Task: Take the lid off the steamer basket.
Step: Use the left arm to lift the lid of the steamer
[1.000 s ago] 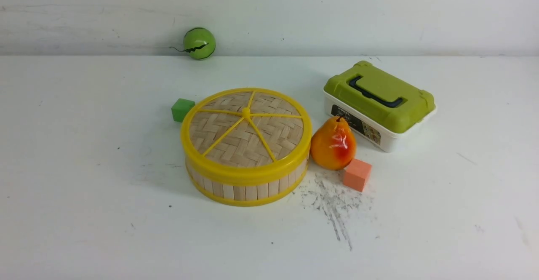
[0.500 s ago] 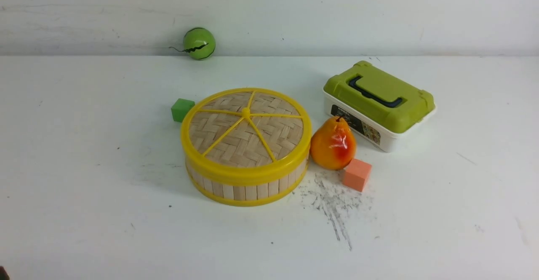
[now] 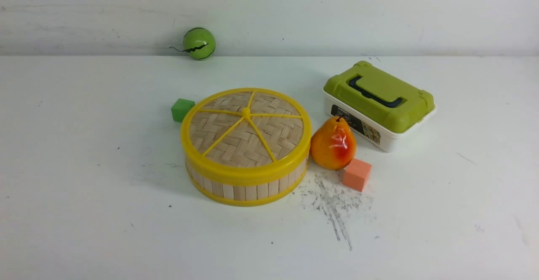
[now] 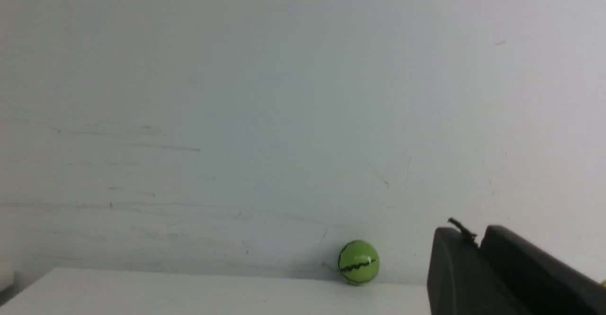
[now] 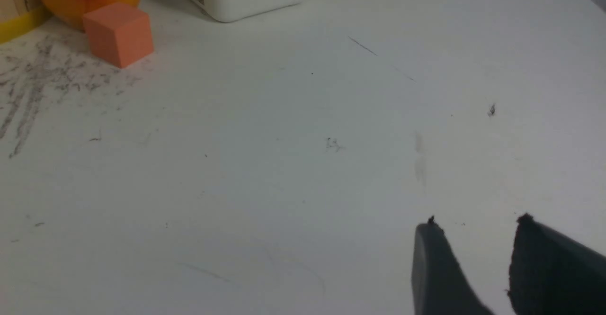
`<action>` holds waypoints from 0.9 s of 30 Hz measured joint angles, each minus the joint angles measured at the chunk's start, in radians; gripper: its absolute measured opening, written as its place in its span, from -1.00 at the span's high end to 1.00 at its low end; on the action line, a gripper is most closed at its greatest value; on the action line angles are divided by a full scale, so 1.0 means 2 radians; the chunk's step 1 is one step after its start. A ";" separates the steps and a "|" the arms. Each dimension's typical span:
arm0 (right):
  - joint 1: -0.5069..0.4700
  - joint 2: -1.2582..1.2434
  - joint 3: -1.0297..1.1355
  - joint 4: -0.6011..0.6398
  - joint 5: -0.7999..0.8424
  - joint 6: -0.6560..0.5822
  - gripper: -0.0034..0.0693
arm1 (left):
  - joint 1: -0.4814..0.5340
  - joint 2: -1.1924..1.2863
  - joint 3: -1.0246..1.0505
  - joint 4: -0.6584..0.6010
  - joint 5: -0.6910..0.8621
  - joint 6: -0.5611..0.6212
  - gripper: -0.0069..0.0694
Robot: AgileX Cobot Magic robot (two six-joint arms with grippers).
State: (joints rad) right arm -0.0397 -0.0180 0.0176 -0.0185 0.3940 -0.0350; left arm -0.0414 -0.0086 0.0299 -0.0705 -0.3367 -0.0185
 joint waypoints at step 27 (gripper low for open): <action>0.000 0.000 0.000 0.000 0.000 0.000 0.25 | 0.000 0.256 -0.253 -0.084 0.270 -0.179 0.85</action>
State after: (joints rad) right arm -0.0397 -0.0180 0.0176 -0.0185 0.3940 -0.0350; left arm -0.0414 0.5044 -0.4755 -0.2386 0.2042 -0.3772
